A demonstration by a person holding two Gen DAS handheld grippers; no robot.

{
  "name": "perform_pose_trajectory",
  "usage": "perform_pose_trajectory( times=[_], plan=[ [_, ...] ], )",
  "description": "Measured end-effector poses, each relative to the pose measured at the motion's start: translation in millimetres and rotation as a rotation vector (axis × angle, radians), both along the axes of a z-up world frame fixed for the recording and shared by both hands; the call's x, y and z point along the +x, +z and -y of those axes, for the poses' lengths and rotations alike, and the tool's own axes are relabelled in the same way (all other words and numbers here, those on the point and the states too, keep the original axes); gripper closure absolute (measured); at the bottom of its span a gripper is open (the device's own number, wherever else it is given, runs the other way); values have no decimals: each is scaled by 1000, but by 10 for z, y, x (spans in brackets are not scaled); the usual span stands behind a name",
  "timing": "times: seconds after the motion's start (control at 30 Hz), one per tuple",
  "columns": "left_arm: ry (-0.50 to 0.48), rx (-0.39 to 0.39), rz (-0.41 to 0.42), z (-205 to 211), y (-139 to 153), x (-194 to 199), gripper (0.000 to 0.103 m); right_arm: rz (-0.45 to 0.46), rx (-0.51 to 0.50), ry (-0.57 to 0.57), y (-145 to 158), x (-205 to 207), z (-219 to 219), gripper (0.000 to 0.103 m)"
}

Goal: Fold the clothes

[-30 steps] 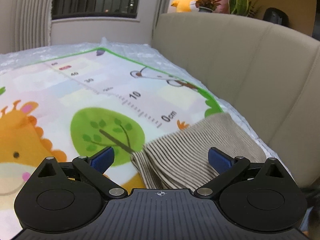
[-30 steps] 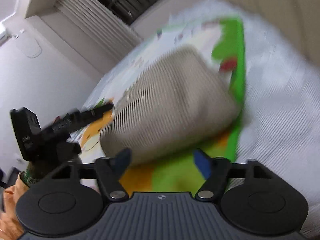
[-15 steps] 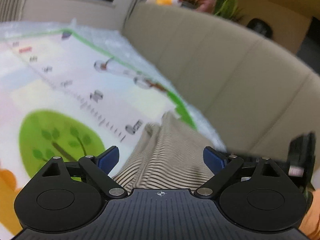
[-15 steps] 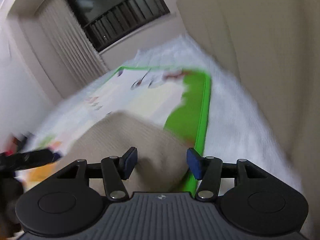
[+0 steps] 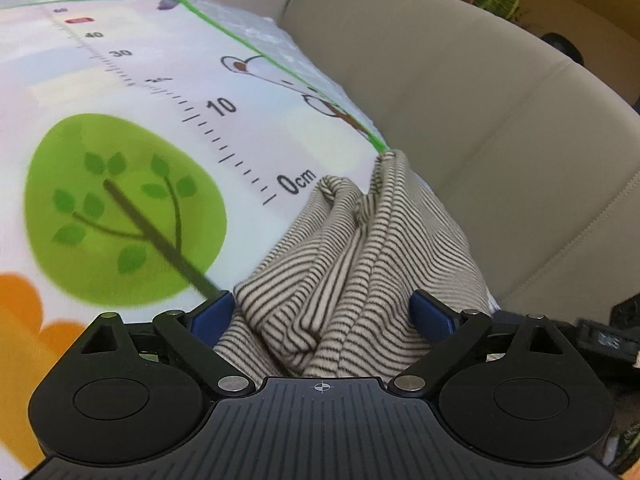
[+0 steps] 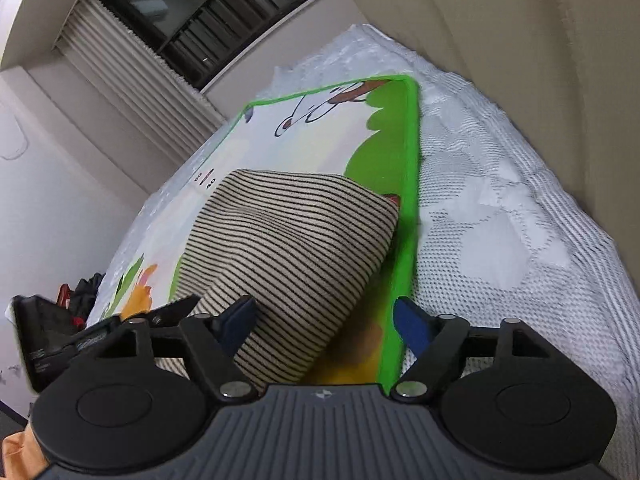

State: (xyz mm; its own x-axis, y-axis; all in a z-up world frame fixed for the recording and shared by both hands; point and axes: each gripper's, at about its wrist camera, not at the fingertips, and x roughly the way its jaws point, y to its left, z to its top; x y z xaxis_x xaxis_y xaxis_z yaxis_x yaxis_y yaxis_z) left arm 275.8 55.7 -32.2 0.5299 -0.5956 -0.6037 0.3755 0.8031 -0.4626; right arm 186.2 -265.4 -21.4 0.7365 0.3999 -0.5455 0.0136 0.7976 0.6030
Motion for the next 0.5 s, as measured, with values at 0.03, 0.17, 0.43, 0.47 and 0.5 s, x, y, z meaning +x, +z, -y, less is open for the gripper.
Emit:
perform_pose_trajectory(
  times=[0.03,0.17,0.43,0.47,0.5],
  plan=[
    [10,1,-1,-5,8,-49,8,15,-7,11,15,59,-21,35],
    [21,-31,-14,7,30,-238,9,98,-122,59,175,392,-147,38],
    [-6,-53,-13,33,29,-473,8,154,-340,118,376,549,-499,38],
    [-5,-57,-11,19,28,-477,8,173,-348,123,411,467,-517,38],
    [-3,-63,-11,1,29,-475,8,194,-358,131,452,367,-527,37]
  ],
)
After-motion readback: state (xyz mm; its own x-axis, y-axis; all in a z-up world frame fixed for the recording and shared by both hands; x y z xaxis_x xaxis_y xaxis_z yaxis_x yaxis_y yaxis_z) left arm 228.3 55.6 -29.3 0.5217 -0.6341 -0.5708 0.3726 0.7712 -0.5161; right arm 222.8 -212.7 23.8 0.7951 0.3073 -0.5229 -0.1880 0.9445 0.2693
